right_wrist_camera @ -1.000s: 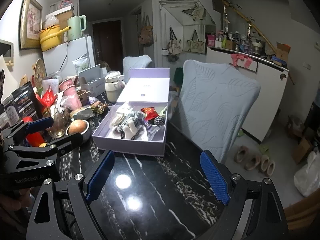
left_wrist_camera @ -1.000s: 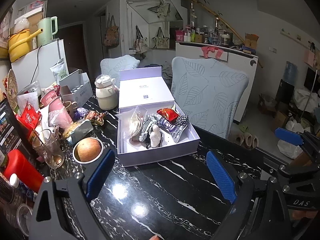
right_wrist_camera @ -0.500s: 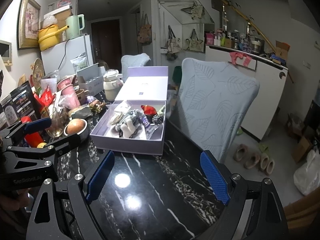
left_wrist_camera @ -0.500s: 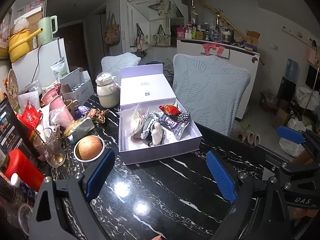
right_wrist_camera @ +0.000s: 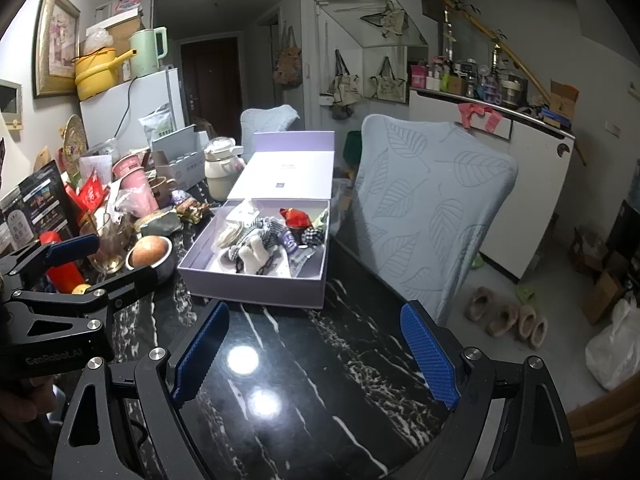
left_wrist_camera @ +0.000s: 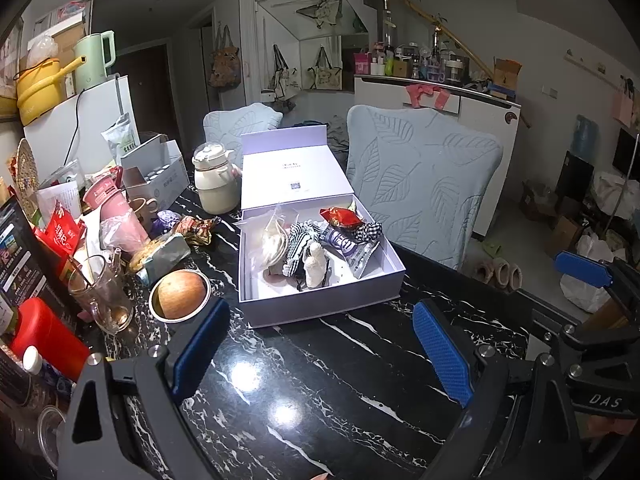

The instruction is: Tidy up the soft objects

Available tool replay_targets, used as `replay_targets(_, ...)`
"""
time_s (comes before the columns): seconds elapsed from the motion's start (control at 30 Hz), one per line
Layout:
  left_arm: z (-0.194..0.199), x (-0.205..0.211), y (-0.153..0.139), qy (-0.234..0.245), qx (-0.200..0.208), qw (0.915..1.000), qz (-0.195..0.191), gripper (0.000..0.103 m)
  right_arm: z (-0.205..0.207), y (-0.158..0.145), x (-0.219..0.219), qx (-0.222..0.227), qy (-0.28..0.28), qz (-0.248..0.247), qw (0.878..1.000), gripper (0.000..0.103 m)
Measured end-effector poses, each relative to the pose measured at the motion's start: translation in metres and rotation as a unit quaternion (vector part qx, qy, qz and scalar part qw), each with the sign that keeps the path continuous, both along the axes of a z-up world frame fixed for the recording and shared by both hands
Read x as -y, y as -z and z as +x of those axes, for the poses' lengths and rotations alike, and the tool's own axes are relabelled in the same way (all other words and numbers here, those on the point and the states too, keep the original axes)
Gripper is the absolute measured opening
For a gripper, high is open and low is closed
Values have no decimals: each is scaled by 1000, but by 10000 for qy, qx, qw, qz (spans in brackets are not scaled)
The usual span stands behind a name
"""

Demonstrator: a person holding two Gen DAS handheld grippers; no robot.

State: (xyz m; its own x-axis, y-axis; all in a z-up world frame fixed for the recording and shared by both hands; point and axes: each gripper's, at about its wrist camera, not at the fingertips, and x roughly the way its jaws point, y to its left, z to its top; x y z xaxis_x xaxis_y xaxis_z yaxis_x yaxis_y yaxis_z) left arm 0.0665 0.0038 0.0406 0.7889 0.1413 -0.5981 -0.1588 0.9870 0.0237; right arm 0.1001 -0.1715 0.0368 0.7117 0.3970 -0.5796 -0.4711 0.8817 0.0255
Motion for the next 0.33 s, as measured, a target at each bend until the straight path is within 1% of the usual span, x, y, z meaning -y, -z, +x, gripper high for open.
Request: replay_targets(0.33, 4, -1, 5, 29, -74, 10000, -55, 94, 0, 5, 6, -22, 26, -9, 10000, 89)
